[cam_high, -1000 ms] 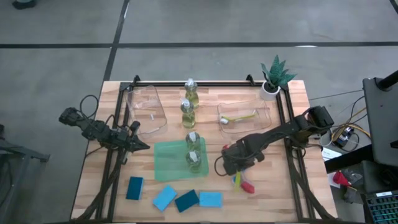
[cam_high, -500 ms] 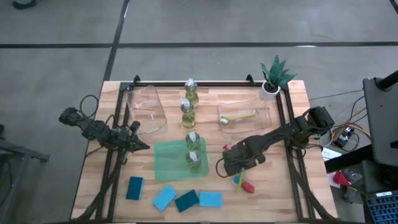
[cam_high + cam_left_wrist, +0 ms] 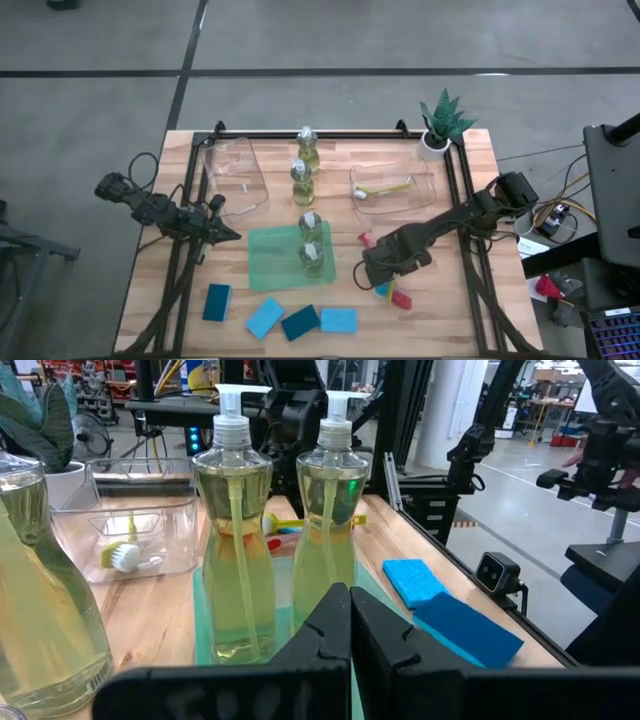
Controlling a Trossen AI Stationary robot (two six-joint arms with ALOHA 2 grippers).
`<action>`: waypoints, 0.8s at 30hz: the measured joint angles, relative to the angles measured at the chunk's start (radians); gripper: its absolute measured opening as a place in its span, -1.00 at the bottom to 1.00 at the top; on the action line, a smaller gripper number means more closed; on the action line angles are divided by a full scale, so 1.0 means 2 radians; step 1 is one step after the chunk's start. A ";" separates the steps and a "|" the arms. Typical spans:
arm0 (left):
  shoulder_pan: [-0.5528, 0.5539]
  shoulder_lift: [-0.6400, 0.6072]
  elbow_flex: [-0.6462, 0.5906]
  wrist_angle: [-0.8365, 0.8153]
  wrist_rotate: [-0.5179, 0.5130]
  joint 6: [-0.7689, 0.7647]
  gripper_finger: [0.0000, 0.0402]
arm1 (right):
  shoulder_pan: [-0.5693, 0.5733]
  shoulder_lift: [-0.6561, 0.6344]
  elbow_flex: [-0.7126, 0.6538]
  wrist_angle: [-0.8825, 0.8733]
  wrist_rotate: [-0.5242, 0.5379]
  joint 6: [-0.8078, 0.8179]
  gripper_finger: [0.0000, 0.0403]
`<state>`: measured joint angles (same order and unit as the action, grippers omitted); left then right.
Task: Pick & Place Kitchen Sink Supplies
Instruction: Put the yellow dish brush into the right transparent bin
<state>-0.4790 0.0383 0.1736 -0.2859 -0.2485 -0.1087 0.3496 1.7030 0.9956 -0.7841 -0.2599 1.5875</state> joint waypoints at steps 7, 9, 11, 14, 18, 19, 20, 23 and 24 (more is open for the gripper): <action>0.000 0.000 0.000 0.000 0.000 0.000 -1.00 | 0.000 0.000 0.000 0.006 0.008 -0.015 -0.57; 0.000 0.000 0.000 0.000 0.000 0.000 -1.00 | 0.000 0.000 0.000 0.006 0.010 -0.026 -0.72; 0.000 0.000 0.000 0.000 0.000 0.000 -1.00 | 0.000 0.000 0.000 0.005 0.011 -0.038 -0.85; 0.000 0.000 0.000 0.000 0.000 0.000 -1.00 | 0.000 0.000 0.000 0.005 0.012 -0.056 -0.90; 0.000 0.000 0.000 0.000 0.000 0.000 -1.00 | 0.000 -0.005 0.005 0.002 -0.004 -0.079 -0.90; 0.000 0.000 0.000 0.000 0.000 0.000 -1.00 | 0.000 -0.009 0.007 0.003 -0.011 -0.085 -0.90; 0.000 0.000 0.000 0.000 0.000 0.000 -1.00 | 0.000 -0.014 0.009 0.003 -0.016 -0.092 -0.90; 0.000 0.000 0.000 0.000 0.000 0.000 -1.00 | 0.000 -0.027 0.015 0.001 -0.027 -0.122 -0.90; 0.000 0.000 0.000 0.000 0.000 0.000 -1.00 | 0.000 -0.031 0.018 0.000 -0.028 -0.132 -0.90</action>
<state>-0.4793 0.0383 0.1738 -0.2856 -0.2488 -0.1085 0.3492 1.6403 1.0312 -0.7847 -0.3159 1.3231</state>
